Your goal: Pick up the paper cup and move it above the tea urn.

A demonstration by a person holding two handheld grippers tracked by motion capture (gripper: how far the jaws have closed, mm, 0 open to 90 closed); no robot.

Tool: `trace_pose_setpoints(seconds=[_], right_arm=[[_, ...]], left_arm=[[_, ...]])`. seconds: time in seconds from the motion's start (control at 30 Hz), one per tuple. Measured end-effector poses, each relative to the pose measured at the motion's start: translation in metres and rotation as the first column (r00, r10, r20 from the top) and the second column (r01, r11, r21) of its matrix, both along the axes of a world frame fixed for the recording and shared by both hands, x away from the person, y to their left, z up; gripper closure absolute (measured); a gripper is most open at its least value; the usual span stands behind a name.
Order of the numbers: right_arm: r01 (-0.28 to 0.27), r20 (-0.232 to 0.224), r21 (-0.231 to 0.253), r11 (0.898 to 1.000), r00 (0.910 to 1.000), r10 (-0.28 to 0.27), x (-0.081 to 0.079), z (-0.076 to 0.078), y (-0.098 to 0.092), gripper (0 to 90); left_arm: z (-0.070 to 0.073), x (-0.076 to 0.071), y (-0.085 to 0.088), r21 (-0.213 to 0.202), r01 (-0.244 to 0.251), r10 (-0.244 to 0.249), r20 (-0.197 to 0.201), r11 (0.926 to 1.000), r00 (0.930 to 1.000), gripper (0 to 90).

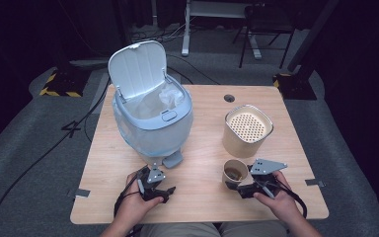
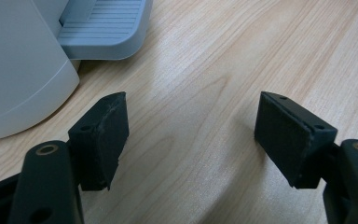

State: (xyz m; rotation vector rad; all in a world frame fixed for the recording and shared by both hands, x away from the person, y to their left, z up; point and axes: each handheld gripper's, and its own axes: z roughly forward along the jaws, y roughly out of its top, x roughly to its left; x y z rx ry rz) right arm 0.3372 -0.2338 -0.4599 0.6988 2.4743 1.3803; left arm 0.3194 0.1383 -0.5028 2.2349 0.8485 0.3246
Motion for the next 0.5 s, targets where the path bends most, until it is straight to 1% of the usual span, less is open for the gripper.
trace_pose_setpoints(seconds=[0.07, 0.2, 0.4, 0.5], right_arm=[[0.000, 0.000, 0.010, 1.000, 1.0000, 0.000, 0.002, 0.006, -0.003, 30.3], [-0.001, 0.017, 0.025, 1.000, 0.9998, 0.000, 0.006, 0.018, -0.009, 30.4], [0.004, 0.044, 0.029, 1.000, 0.9990, -0.005, 0.012, 0.041, -0.016, 30.5], [0.010, 0.060, 0.022, 1.000, 0.9982, -0.011, 0.016, 0.054, -0.019, 30.4]], left_arm=[[0.000, 0.000, 0.000, 0.000, 0.001, -0.001, 0.001, 1.0000, 1.0000, 26.8], [0.000, 0.000, 0.000, -0.001, 0.001, -0.001, 0.001, 1.0000, 1.0000, 26.7], [0.000, 0.000, 0.000, 0.000, 0.001, -0.001, 0.001, 1.0000, 1.0000, 26.8], [0.000, 0.000, 0.000, 0.000, 0.000, 0.000, 0.000, 1.0000, 1.0000, 26.8]])
